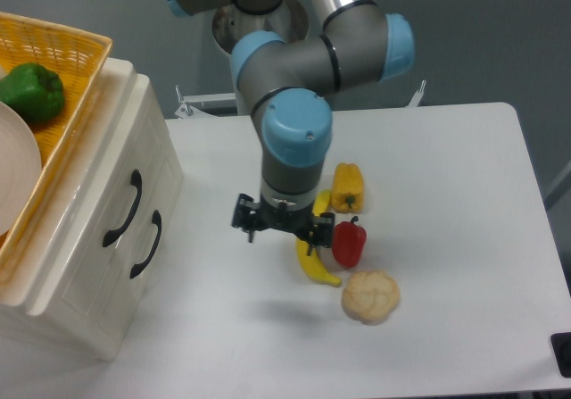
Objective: Slide the top white drawer open
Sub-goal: 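Move the gripper across the table toward the top drawer's black handle, then lower the gripper onto the top drawer handle and hook it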
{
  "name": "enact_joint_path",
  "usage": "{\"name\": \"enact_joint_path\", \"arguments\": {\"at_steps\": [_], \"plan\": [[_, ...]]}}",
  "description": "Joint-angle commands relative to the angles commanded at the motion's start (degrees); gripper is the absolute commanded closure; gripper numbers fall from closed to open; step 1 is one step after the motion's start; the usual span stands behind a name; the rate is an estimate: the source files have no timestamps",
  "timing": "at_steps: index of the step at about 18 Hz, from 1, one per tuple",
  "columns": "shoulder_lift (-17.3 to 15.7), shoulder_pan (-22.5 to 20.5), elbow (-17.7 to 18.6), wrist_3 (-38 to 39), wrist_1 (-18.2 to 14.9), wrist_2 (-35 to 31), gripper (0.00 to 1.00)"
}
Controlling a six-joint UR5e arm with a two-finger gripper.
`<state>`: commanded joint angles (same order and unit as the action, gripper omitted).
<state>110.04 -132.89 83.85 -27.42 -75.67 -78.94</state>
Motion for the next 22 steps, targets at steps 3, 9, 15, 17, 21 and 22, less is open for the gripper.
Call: {"name": "enact_joint_path", "arguments": {"at_steps": [3,9,15,17,21,22], "plan": [[-0.26,0.09,0.0,2.36,0.0,3.96,0.0],[-2.11,1.84,0.26,6.24,-1.31,7.48,0.0],[-3.34,5.18,1.76,8.52,-1.41,7.75,0.0],[-3.43,6.41,1.93,10.01,-1.41,8.62,0.0],[-3.78,7.56,2.46,11.69,-1.23,9.24,0.0],[-3.78,7.82,2.46,12.04,-1.23,9.33,0.0]]}}
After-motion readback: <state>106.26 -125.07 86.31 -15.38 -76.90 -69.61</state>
